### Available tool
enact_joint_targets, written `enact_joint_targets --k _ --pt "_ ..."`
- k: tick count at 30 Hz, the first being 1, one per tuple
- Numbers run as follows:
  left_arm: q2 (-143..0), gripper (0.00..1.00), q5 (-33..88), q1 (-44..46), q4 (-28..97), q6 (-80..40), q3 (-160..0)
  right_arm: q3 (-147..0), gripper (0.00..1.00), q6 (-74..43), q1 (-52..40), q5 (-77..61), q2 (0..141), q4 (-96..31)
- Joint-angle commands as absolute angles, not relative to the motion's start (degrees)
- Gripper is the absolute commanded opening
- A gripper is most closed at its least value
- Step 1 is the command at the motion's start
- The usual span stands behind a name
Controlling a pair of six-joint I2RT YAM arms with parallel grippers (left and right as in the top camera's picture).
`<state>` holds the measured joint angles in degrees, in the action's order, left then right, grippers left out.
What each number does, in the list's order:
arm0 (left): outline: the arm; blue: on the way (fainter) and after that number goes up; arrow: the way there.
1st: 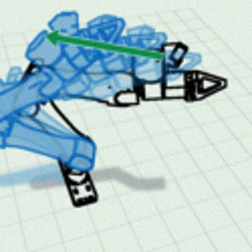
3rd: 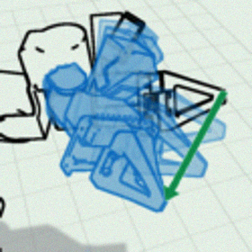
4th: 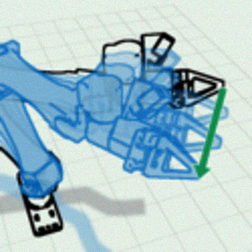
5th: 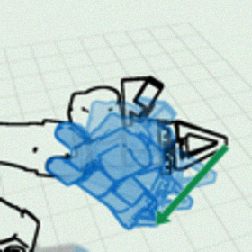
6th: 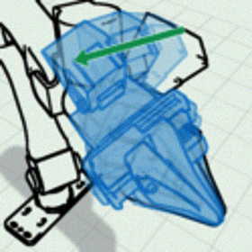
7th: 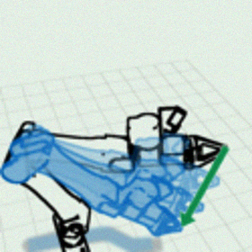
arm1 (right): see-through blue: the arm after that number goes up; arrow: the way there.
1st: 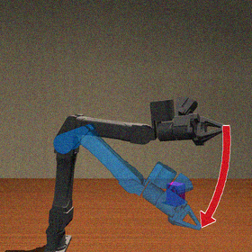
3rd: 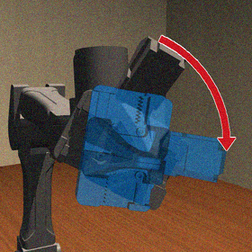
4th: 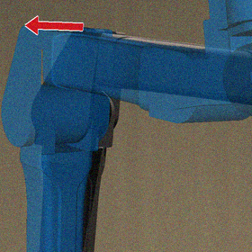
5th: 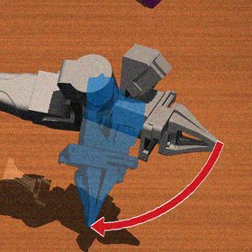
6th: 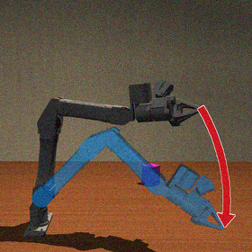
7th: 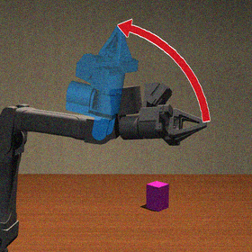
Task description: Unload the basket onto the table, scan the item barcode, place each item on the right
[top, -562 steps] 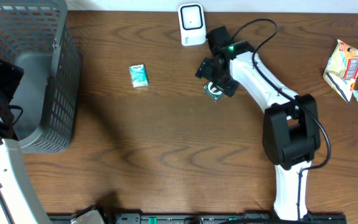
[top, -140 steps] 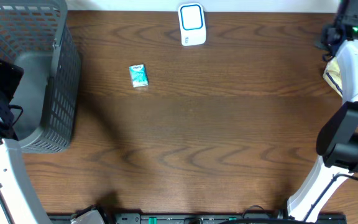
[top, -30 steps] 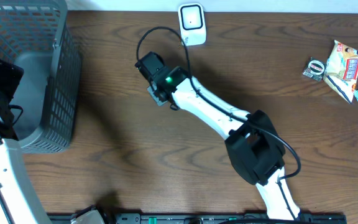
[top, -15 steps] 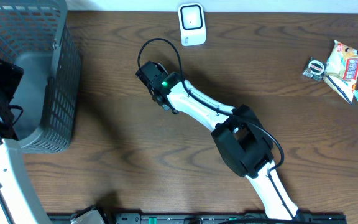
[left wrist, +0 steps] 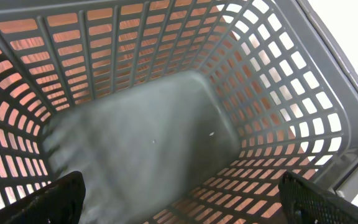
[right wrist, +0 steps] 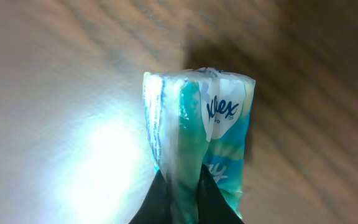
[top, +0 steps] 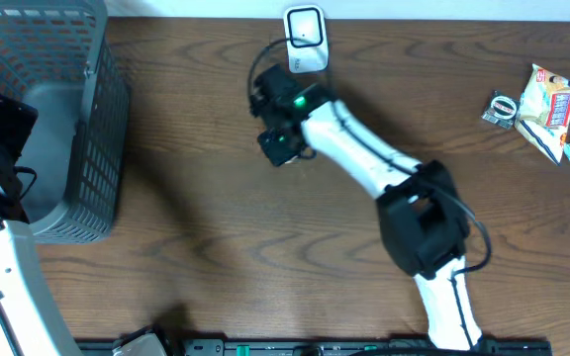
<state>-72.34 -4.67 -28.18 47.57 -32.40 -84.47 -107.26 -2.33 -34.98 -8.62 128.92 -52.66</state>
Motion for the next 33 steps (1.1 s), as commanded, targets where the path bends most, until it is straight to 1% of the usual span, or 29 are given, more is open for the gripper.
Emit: enact_joint_targets --k 1,7,10,14,16,17,19,21,22,25,30,32,33 --pt "-72.62 0.98 -5.19 -28.32 47.55 -32.45 -84.62 -107.18 0.01 -2.04 -28.86 -34.06 127.02 -54.06" --pt "-72.62 0.98 -5.19 -28.32 47.55 -32.45 -84.60 -101.89 0.02 -2.07 -20.58 -48.62 127.09 -56.38" --pt "-72.62 0.98 -5.19 -28.32 47.55 -32.47 -84.62 -97.43 0.01 -2.09 -17.61 -53.30 127.09 -55.79" --pt "-72.62 0.97 -5.19 -28.32 47.55 -32.47 -84.60 -92.86 0.01 -2.22 -13.56 -52.80 127.09 -55.13" --pt "-72.62 0.98 -5.19 -28.32 47.55 -32.47 -84.60 -91.42 0.02 -3.77 -11.75 -47.22 127.09 -55.13" --pt "-72.62 0.98 -5.19 -28.32 47.55 -32.47 -84.60 -90.83 0.05 -5.54 -10.68 -39.81 127.09 -55.40" --pt "-72.62 0.98 -5.19 -28.32 47.55 -32.47 -84.62 -90.74 0.12 -9.06 -9.63 -29.69 127.09 -56.55" --pt "-72.62 0.98 -5.19 -28.32 47.55 -32.47 -84.60 -91.02 0.23 -11.55 -8.60 -22.33 126.98 -58.28" --pt "-72.62 0.98 -5.19 -28.32 47.55 -32.47 -84.62 -91.59 0.30 -11.64 -8.14 -20.95 126.98 -59.37" --pt "-72.62 0.98 -5.19 -28.32 47.55 -32.47 -84.60 -94.63 0.44 -11.16 -7.14 -20.45 126.96 -62.65" --pt "-72.62 0.98 -5.19 -28.32 47.55 -32.45 -84.60 -100.51 0.48 -8.19 -7.73 -21.67 126.96 -67.64" --pt "-72.62 0.98 -5.19 -28.32 47.55 -32.47 -84.60 -101.78 0.56 -8.08 -9.02 -23.27 126.96 -67.83" --pt "-72.62 0.98 -5.19 -28.32 47.55 -32.47 -84.60 -101.84 0.63 -8.08 -9.80 -23.57 126.96 -67.33"
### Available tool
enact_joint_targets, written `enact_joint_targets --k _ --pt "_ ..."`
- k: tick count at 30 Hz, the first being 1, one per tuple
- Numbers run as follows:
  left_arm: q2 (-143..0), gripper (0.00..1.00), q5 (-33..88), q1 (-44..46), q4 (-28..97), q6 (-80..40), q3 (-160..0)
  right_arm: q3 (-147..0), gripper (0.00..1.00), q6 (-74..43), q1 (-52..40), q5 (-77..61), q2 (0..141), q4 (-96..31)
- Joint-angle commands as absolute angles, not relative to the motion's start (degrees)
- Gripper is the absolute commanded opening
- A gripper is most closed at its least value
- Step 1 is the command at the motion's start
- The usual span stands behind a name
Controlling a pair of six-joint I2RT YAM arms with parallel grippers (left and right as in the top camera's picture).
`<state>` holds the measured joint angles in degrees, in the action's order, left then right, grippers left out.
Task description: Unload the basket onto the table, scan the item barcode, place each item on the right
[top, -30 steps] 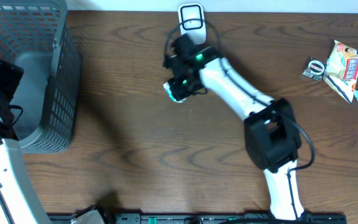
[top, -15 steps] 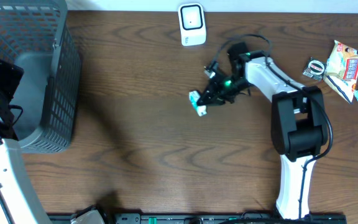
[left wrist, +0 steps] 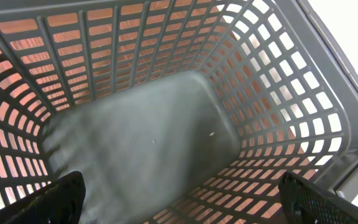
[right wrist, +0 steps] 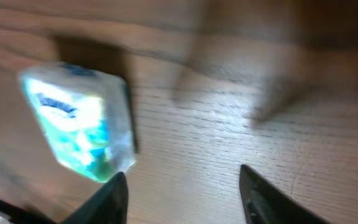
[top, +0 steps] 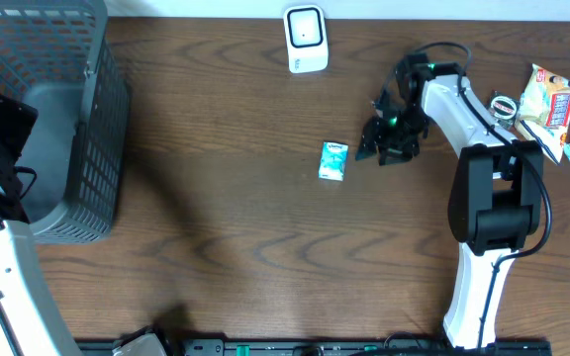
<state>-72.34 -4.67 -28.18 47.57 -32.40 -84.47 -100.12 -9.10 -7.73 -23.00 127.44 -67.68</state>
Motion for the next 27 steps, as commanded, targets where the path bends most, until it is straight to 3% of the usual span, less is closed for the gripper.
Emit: enact_joint_targets --k 1,2,3,5,10,19,21,25,27 --pt "-72.62 0.98 -5.19 -28.32 47.55 -32.47 -84.62 -101.82 0.68 -8.08 -10.46 -23.49 126.96 -66.81" --pt "-72.62 0.98 -5.19 -28.32 47.55 -32.47 -84.60 -101.80 0.71 -8.08 -11.00 -23.49 126.98 -66.22" --pt "-72.62 0.98 -5.19 -28.32 47.55 -32.45 -84.62 -101.78 0.89 -8.10 -11.84 -23.49 126.98 -64.93" --pt "-72.62 0.98 -5.19 -28.32 47.55 -32.47 -84.62 -101.78 0.90 -8.14 -12.82 -23.51 126.98 -63.55" --pt "-72.62 0.98 -5.19 -28.32 47.55 -32.47 -84.62 -101.56 0.61 -8.38 -15.55 -21.39 126.98 -61.47" --pt "-72.62 0.98 -5.19 -28.32 47.55 -32.47 -84.62 -97.38 0.56 -12.45 -17.76 -18.31 126.98 -58.19" --pt "-72.62 0.97 -5.19 -28.32 47.55 -32.45 -84.60 -95.77 0.50 -12.45 -17.85 -18.33 126.98 -57.19" --pt "-72.62 0.98 -5.19 -28.32 47.55 -32.45 -84.60 -92.99 0.13 -12.45 -17.89 -18.33 126.98 -55.00" --pt "-72.62 0.98 -5.19 -28.32 47.55 -32.47 -84.60 -92.97 0.02 -12.45 -17.89 -18.35 126.98 -55.07"
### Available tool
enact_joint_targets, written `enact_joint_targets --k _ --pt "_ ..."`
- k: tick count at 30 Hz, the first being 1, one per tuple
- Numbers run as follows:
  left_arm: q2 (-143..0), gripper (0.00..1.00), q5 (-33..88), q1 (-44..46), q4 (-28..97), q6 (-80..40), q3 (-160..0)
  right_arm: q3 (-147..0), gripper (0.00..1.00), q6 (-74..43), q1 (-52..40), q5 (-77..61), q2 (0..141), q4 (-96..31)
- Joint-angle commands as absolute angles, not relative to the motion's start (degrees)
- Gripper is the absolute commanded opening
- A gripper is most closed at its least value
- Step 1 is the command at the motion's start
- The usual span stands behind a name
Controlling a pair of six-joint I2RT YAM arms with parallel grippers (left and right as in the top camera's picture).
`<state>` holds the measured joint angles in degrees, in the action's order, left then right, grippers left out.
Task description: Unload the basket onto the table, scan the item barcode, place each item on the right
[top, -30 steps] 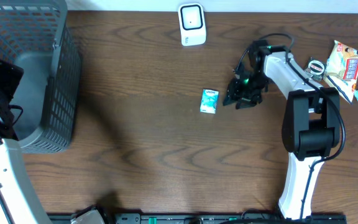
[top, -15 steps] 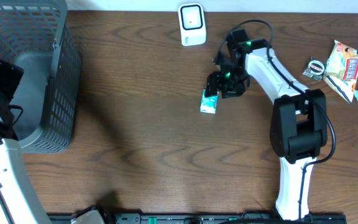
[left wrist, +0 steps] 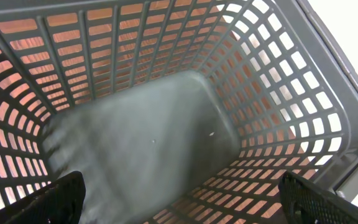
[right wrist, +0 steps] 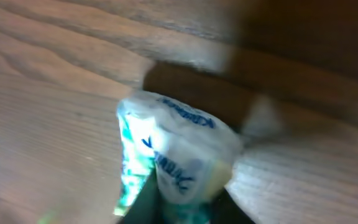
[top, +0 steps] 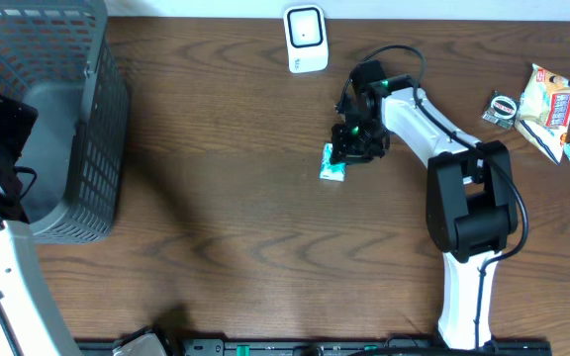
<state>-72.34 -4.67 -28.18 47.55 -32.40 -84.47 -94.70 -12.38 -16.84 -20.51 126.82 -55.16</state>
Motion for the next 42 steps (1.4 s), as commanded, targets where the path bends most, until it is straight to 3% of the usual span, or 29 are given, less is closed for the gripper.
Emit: enact_joint_targets --k 1,7,13,17,24,33,42 --pt "-72.62 0.98 -5.19 -28.32 47.55 -32.45 -84.60 -92.99 0.01 -12.47 -17.89 -18.52 126.98 -55.05" --pt "-72.62 0.98 -5.19 -28.32 47.55 -32.47 -84.60 -93.10 0.01 -11.27 -17.23 -26.85 126.72 -55.02" --pt "-72.62 0.98 -5.19 -28.32 47.55 -32.47 -84.60 -93.21 0.01 2.81 -15.33 -44.86 123.72 -55.05" --pt "-72.62 0.98 -5.19 -28.32 47.55 -32.47 -84.60 -93.21 0.01 13.67 -13.19 -64.62 122.48 -55.02" --pt "-72.62 0.98 -5.19 -28.32 47.55 -32.47 -84.60 -93.21 0.01 18.11 -7.53 -80.05 122.48 -55.51" --pt "-72.62 0.98 -5.19 -28.32 47.55 -32.47 -84.62 -93.21 0.01 19.33 -4.54 -85.89 122.48 -55.81" --pt "-72.62 0.98 -5.19 -28.32 47.55 -32.47 -84.60 -93.21 0.01 34.04 -6.09 -85.43 122.48 -58.76"
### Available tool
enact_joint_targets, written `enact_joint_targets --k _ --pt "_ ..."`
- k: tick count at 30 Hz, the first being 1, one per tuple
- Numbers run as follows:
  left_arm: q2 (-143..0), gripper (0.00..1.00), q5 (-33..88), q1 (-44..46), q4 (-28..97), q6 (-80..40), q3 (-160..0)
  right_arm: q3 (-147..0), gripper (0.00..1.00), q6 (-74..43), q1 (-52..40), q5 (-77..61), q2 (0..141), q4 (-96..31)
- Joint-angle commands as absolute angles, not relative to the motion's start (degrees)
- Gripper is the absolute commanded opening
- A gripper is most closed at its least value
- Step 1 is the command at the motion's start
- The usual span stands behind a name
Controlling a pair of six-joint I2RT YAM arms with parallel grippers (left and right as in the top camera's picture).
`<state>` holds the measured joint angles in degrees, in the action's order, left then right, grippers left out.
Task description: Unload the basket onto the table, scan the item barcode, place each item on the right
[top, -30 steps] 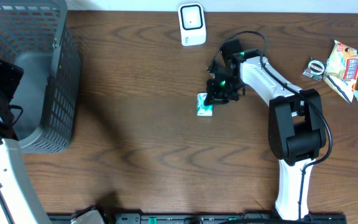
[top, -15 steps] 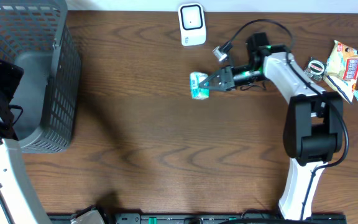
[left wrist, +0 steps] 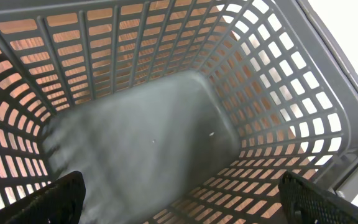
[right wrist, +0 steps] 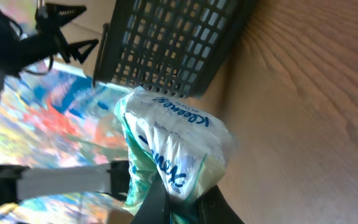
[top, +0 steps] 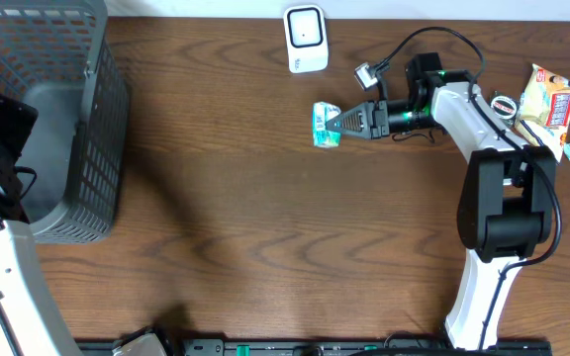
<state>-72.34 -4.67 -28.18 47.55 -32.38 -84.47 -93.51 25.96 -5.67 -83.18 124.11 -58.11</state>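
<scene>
A teal and white Kleenex tissue pack [top: 325, 125] hangs above the table, below and a little right of the white barcode scanner [top: 305, 40]. My right gripper [top: 338, 123] is shut on it, arm stretched out level from the right. The right wrist view shows the pack [right wrist: 173, 149] pinched at its lower end between the fingers [right wrist: 157, 202]. My left gripper [left wrist: 179, 202] stands open over the grey basket, fingertips [left wrist: 48, 199] wide apart with nothing between them.
The grey mesh basket [top: 82, 148] fills the far left of the table; its inside [left wrist: 148, 143] holds nothing. A pile of snack packets and a tape roll [top: 547, 109] lies at the right edge.
My right gripper, then low at the pack on the table, now holds the pack lifted and turned sideways, slightly up and left of that spot. The left arm has not moved.
At first my right gripper held the tissue pack just below the scanner. Then the pack lay on the table and the gripper was open to its right. Then the gripper was down at the pack, and now it holds it raised near the scanner.
</scene>
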Motion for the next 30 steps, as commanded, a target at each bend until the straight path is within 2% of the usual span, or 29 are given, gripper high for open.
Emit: enact_joint_targets --k 1,30 --pt "-72.62 0.98 -5.19 -28.32 47.55 -32.45 -84.62 -93.21 0.01 35.68 -6.17 -85.43 122.48 -59.00" --pt "-72.62 0.98 -5.19 -28.32 47.55 -32.47 -84.62 -93.21 0.01 37.36 -6.15 -82.43 122.48 -59.40"
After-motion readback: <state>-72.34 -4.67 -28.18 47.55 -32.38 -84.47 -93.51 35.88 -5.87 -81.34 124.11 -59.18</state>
